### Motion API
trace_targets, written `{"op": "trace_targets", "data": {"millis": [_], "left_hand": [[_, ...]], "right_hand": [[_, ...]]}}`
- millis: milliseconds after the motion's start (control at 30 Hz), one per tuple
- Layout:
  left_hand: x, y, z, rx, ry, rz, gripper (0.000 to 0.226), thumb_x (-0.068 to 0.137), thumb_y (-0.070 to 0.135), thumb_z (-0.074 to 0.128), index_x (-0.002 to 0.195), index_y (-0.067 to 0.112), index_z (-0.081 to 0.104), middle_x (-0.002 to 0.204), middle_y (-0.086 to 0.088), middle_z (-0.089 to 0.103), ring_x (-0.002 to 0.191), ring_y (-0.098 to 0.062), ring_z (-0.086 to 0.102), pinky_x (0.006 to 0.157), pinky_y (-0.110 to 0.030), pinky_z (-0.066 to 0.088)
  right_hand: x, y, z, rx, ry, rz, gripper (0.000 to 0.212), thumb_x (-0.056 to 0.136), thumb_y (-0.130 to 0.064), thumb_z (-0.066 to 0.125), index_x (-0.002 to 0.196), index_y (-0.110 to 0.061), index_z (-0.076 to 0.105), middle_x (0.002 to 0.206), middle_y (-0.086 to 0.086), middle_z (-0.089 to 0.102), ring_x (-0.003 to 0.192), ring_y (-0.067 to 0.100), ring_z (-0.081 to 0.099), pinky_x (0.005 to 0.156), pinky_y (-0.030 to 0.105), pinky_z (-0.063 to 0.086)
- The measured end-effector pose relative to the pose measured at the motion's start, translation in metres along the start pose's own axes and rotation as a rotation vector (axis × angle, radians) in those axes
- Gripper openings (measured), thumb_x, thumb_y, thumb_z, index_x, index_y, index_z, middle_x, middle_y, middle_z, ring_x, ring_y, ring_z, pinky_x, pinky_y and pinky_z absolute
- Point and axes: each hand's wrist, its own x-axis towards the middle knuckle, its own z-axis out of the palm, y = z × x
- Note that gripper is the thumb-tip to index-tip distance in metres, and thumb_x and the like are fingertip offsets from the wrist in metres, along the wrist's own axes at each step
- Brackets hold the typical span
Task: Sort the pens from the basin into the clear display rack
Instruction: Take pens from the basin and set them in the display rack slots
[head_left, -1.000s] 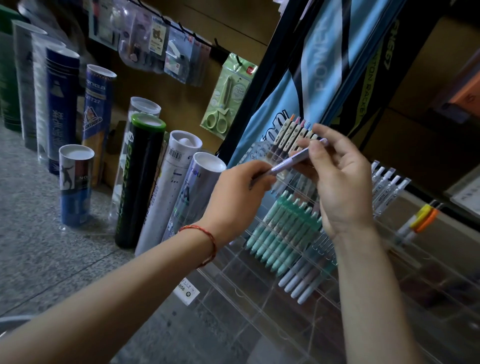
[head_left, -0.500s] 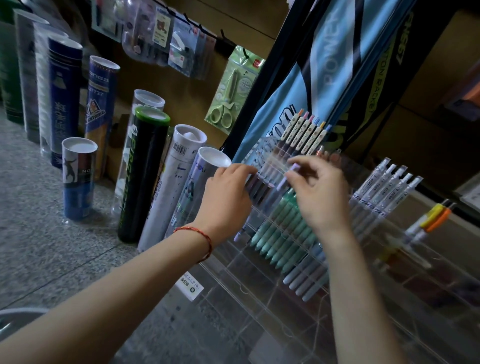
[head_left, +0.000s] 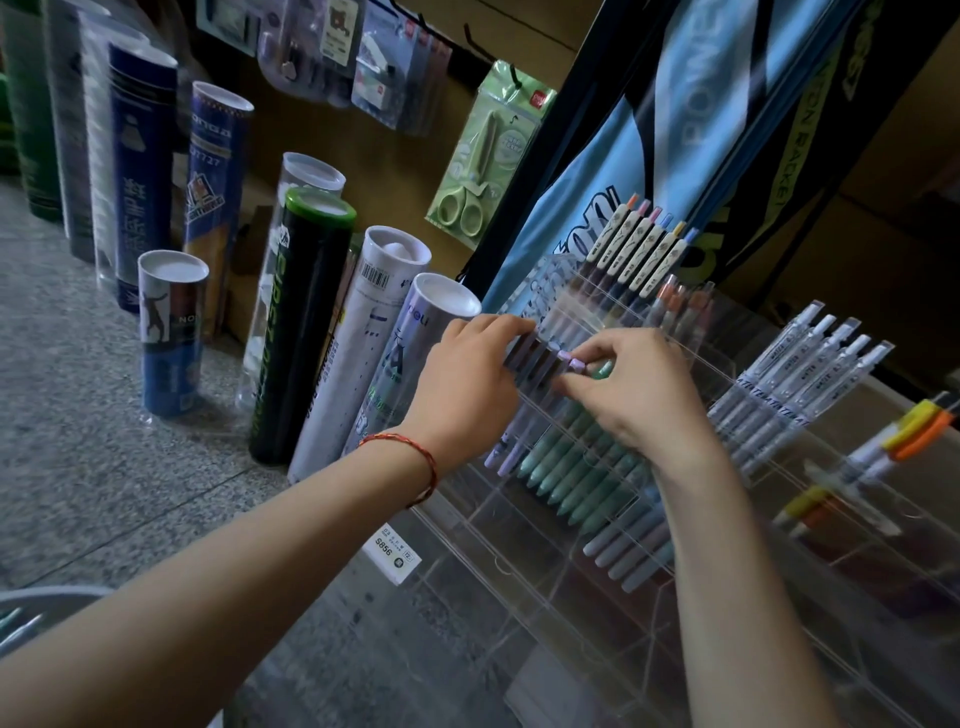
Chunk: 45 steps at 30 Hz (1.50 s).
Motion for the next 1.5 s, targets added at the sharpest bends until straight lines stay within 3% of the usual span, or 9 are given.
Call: {"op": "trace_targets", "data": {"millis": [367,567,733,867,1000,1133,1300,1400,1500], "left_hand": [[0.008,-0.005,-0.011,-0.013,-0.101,-0.059,0.053,0.081,-0.008,0.036,0.130,0.010,0.045,0.125,-0.007,0.053,0.119,-0.022,0.042,0.100,-0.037,0.039],[0.027,-0.001,-0.025,-0.026,-0.269,-0.082,0.044,0.079,-0.010,0.034,0.111,0.011,0.055,0.109,-0.009,0.058,0.092,-0.025,0.054,0.069,-0.031,0.044],[0.039,-0.001,-0.022,0.051,-0.311,-0.097,0.040,0.079,-0.003,0.036,0.109,0.016,0.055,0.111,-0.014,0.056,0.091,-0.031,0.057,0.075,-0.036,0.051],[0.033,0.003,-0.029,-0.028,-0.259,-0.091,0.040,0.081,-0.003,0.040,0.118,0.007,0.052,0.114,-0.013,0.056,0.095,-0.027,0.055,0.074,-0.029,0.045],[0.006,-0.011,-0.073,0.031,-0.083,0.126,0.015,0.078,0.003,0.052,0.092,0.004,0.056,0.090,-0.005,0.057,0.086,-0.019,0.056,0.063,-0.011,0.034],[-0.063,-0.081,-0.129,0.239,-0.217,0.002,0.023,0.077,-0.001,0.050,0.097,0.002,0.062,0.094,-0.008,0.062,0.085,-0.017,0.055,0.066,-0.009,0.035],[-0.204,-0.181,-0.187,0.338,-0.255,-0.667,0.027,0.079,-0.010,0.047,0.096,0.002,0.065,0.092,-0.011,0.066,0.083,-0.023,0.061,0.073,-0.023,0.040],[-0.276,-0.200,-0.201,0.391,-0.296,-0.832,0.023,0.079,-0.010,0.052,0.089,0.004,0.067,0.085,-0.008,0.065,0.079,-0.015,0.055,0.070,-0.022,0.037],[-0.330,-0.203,-0.196,0.346,-0.319,-0.871,0.034,0.080,-0.007,0.055,0.072,0.026,0.059,0.073,0.000,0.063,0.064,0.000,0.053,0.067,-0.024,0.041]], "right_hand": [[-0.001,-0.009,-0.003,-0.123,-0.077,-0.005,0.019,0.081,-0.026,0.072,0.094,-0.019,0.061,0.086,-0.005,0.055,0.080,0.016,0.050,0.071,0.026,0.040],[0.001,-0.009,-0.004,-0.137,-0.107,-0.023,0.013,0.080,-0.021,0.072,0.090,-0.017,0.064,0.082,0.001,0.060,0.076,0.019,0.057,0.069,0.025,0.042],[0.000,-0.011,-0.005,-0.152,-0.134,-0.019,0.018,0.080,-0.022,0.073,0.095,-0.016,0.065,0.087,0.002,0.064,0.077,0.019,0.058,0.071,0.027,0.046],[-0.012,-0.024,-0.002,-0.117,0.147,-0.262,0.040,0.082,-0.017,0.071,0.119,-0.009,0.058,0.109,0.011,0.063,0.100,0.027,0.059,0.090,0.041,0.049],[-0.055,-0.072,0.034,0.347,0.353,-0.545,0.016,0.088,-0.005,0.053,0.100,-0.003,0.063,0.093,0.001,0.057,0.087,0.009,0.055,0.080,0.017,0.043],[-0.121,-0.109,0.111,0.661,0.066,-0.595,0.024,0.077,0.014,0.049,0.085,-0.002,0.065,0.086,0.001,0.057,0.083,0.004,0.051,0.077,0.007,0.038],[-0.173,-0.115,0.219,0.631,-0.820,-0.251,0.024,0.088,0.000,0.050,0.104,-0.012,0.063,0.094,0.001,0.062,0.091,0.014,0.057,0.082,0.024,0.045],[-0.193,-0.107,0.264,0.533,-0.980,-0.133,0.017,0.086,-0.004,0.056,0.098,-0.014,0.064,0.095,0.005,0.065,0.094,0.019,0.060,0.086,0.030,0.047],[-0.210,-0.104,0.285,0.473,-1.117,-0.148,0.014,0.085,-0.006,0.060,0.094,-0.015,0.062,0.091,0.003,0.063,0.090,0.014,0.057,0.081,0.025,0.045]]}}
